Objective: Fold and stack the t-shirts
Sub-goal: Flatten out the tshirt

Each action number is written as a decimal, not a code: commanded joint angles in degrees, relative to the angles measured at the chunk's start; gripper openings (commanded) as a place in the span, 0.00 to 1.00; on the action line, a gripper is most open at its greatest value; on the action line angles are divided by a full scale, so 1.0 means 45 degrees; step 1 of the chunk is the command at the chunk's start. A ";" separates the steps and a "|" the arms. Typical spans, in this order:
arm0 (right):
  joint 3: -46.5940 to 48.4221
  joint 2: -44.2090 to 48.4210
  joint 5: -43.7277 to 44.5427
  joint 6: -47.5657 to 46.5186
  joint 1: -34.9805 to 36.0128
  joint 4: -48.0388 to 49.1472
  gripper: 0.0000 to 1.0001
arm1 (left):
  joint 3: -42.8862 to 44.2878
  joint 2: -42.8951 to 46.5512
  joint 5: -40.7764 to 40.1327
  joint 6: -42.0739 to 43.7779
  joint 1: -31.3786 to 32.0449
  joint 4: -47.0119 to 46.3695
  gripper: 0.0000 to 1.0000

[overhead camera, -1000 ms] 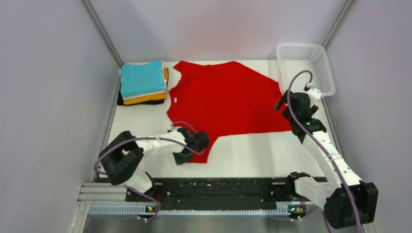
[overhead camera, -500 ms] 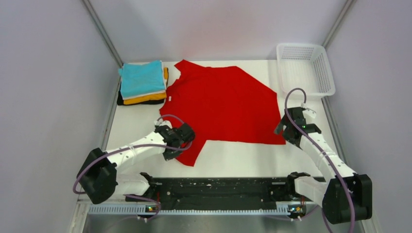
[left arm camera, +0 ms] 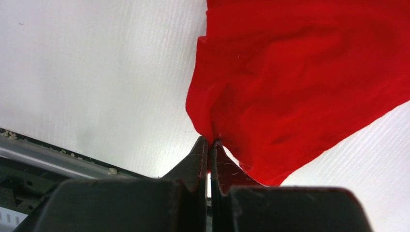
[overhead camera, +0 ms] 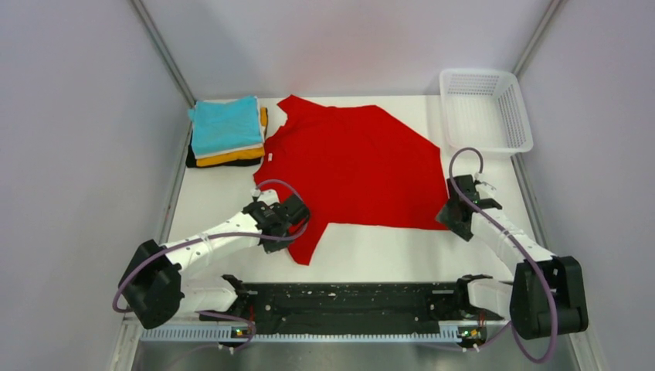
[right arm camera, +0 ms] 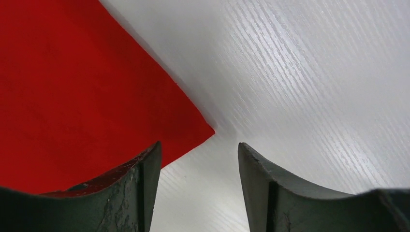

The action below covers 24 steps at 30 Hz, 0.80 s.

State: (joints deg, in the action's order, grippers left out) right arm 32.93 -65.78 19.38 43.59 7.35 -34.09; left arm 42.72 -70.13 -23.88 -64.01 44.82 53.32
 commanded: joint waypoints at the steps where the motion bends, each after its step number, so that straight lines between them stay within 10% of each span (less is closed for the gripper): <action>1: -0.0160 -0.0404 -0.0178 0.0112 -0.0073 0.0919 0.56 | -0.0079 0.0032 0.0017 0.0357 -0.0038 -0.0524 0.00; 12: -0.0829 -0.0746 -0.1242 0.0109 -0.0072 0.1188 0.46 | 0.0027 -0.0101 -0.0062 0.0238 -0.0038 -0.0674 0.00; 24: -0.1334 -0.0918 -0.2045 0.0113 -0.0075 0.2113 0.09 | 0.0448 -0.0429 -0.0317 0.0416 -0.0043 -0.0535 0.00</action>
State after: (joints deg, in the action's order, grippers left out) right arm 30.13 -68.31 15.66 43.18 7.31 -25.69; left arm 42.74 -72.16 -23.66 -62.74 44.82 51.09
